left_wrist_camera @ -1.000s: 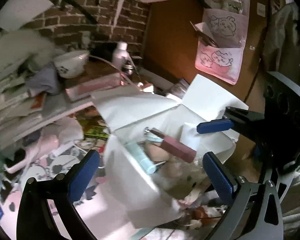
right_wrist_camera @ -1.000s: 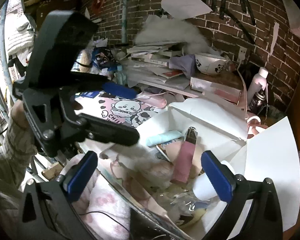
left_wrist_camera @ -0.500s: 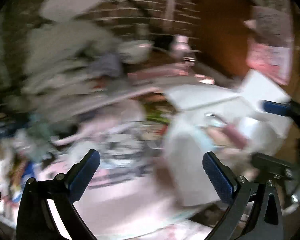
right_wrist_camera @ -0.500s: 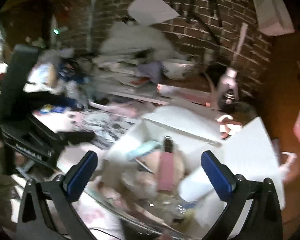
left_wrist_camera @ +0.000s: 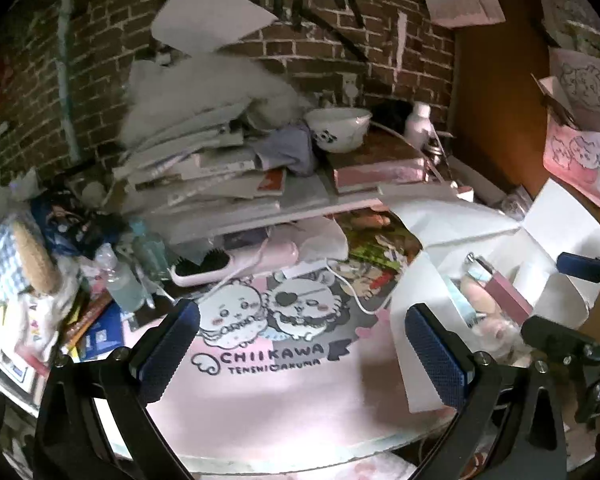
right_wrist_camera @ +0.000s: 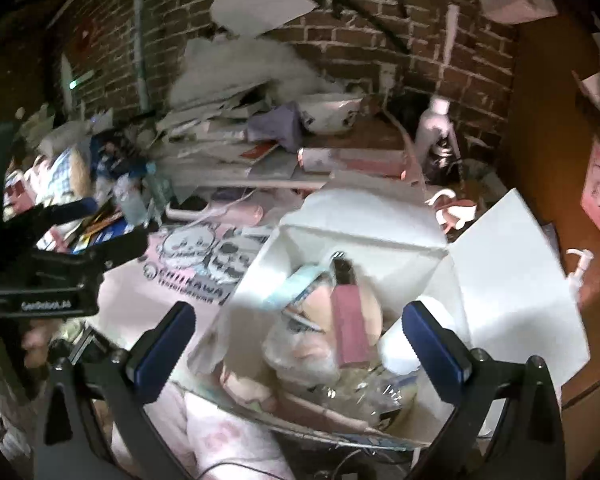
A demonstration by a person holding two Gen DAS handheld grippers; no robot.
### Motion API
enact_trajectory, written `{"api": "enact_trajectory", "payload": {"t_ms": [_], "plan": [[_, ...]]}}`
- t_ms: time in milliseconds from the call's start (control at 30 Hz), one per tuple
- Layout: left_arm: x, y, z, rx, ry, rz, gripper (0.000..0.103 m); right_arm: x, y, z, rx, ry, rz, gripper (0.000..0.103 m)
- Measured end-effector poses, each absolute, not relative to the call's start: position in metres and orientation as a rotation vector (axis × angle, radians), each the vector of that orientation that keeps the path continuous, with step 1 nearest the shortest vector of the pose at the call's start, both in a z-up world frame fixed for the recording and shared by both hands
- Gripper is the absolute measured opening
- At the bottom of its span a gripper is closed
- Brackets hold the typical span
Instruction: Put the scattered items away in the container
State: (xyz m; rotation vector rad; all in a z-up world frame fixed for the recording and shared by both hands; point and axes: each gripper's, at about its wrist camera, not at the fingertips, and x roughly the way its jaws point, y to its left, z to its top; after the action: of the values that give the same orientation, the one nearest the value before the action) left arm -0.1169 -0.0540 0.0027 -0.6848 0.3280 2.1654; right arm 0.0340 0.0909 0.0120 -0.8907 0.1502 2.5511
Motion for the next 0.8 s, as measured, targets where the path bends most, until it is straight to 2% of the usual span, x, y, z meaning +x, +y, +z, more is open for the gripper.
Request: {"api": "enact_trajectory", "payload": {"t_ms": [300, 800], "plan": [[-0.125, -0.061, 0.008, -0.693, 0.289, 2.183, 0.103, 0.025, 0.09, 0.014, -0.919, 0.204, 2.556, 0.103], [-0.133, -0.068, 0.013, -0.669, 0.276, 2.243, 0.103, 0.013, 0.082, 0.016, -0.894, 0.129, 2.571, 0.103]]}}
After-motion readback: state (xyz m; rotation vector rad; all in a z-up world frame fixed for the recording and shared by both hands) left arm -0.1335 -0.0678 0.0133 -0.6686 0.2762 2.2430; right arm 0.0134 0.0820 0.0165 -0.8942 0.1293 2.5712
